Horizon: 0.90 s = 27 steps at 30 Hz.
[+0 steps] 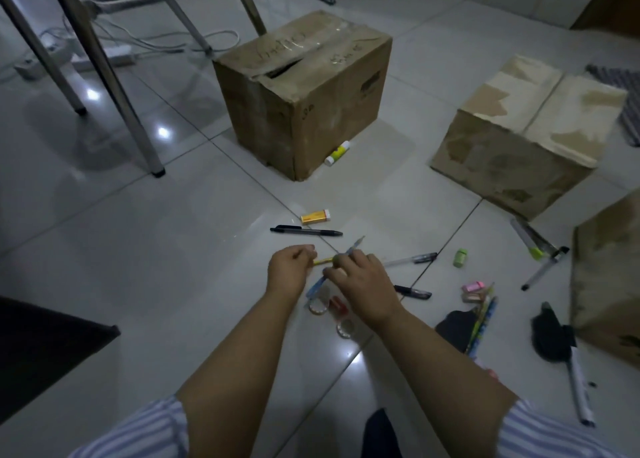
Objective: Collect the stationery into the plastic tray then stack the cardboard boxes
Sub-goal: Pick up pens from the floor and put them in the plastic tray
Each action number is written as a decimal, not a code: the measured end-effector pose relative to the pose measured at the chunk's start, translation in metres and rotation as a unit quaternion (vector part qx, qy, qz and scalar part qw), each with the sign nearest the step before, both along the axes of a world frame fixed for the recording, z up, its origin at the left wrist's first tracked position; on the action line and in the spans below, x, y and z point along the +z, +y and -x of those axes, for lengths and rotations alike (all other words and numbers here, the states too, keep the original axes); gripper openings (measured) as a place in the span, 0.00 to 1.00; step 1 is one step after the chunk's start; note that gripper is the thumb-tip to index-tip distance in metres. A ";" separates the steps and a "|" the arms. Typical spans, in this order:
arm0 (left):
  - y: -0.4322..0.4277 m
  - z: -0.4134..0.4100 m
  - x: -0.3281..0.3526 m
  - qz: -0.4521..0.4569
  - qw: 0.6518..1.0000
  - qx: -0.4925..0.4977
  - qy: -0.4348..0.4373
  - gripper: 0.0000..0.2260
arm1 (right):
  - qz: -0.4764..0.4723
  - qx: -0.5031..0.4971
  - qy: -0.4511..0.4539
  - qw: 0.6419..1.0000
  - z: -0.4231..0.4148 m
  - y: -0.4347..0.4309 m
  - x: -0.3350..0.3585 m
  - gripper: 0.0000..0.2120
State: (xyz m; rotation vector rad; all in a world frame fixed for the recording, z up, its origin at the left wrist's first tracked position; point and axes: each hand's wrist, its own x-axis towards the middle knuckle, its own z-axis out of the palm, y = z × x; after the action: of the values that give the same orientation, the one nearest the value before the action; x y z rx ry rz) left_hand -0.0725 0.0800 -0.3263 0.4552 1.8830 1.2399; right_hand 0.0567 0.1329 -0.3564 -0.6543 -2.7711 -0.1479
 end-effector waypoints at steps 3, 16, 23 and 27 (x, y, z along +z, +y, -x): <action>-0.002 0.005 0.003 0.042 0.970 -0.038 -0.236 0.09 | -0.069 0.072 0.065 0.993 -0.001 -0.007 -0.008 0.07; -0.020 0.027 -0.026 0.024 0.999 0.035 -0.032 0.10 | 0.169 -0.187 -0.097 0.963 0.026 0.027 -0.021 0.17; -0.020 0.020 -0.016 0.003 0.961 -0.055 0.271 0.09 | 0.150 -0.159 -0.095 0.971 0.028 0.028 -0.029 0.11; -0.014 0.016 -0.015 0.031 0.945 -0.125 0.301 0.12 | 0.240 -0.156 0.041 0.957 0.019 0.020 -0.015 0.08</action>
State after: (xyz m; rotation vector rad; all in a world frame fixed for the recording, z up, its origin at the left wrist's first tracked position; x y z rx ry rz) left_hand -0.0883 0.0664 -0.3413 1.0997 2.2625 0.9268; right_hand 0.0377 0.1534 -0.3716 -1.1847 -2.6119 0.4944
